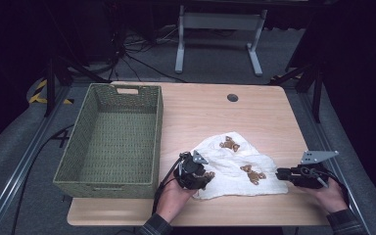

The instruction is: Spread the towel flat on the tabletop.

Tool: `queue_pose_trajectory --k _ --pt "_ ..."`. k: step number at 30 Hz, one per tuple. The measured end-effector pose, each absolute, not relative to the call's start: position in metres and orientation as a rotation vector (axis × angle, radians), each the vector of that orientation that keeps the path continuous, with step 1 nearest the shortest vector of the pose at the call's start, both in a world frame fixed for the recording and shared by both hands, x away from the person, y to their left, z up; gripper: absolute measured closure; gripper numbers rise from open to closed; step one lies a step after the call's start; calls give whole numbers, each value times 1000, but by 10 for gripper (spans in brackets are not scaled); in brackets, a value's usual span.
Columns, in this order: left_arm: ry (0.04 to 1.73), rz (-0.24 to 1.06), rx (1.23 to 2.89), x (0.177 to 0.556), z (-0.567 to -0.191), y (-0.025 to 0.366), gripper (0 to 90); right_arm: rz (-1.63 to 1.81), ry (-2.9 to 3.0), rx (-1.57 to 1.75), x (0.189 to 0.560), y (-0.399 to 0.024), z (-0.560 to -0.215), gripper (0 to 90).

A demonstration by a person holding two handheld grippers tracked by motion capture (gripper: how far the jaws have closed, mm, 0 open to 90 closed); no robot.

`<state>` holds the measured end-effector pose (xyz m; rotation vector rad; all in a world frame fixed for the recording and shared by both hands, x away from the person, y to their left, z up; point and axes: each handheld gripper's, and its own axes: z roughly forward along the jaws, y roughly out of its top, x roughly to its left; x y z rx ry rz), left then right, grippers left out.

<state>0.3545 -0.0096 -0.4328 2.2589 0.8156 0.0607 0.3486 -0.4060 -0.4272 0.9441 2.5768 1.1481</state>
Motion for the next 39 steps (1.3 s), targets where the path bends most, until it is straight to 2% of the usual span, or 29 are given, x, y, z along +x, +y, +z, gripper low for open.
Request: queue_pose_trajectory --k 7,20,22,29,39 --pt "790 84 2283 367 -439 -16 646 1151 2569 905 376 -387 -417 750" --pt "794 115 2304 368 -442 -13 615 1144 2537 874 439 -345 -406 750" --pt "788 117 2300 367 -443 -14 603 1145 2534 896 461 -334 -411 750" --pt "774 124 2304 366 -444 -14 584 1110 2546 924 495 -317 -427 747" --pt "770 123 2311 366 -446 -14 561 1039 2590 1006 516 -314 -448 765"
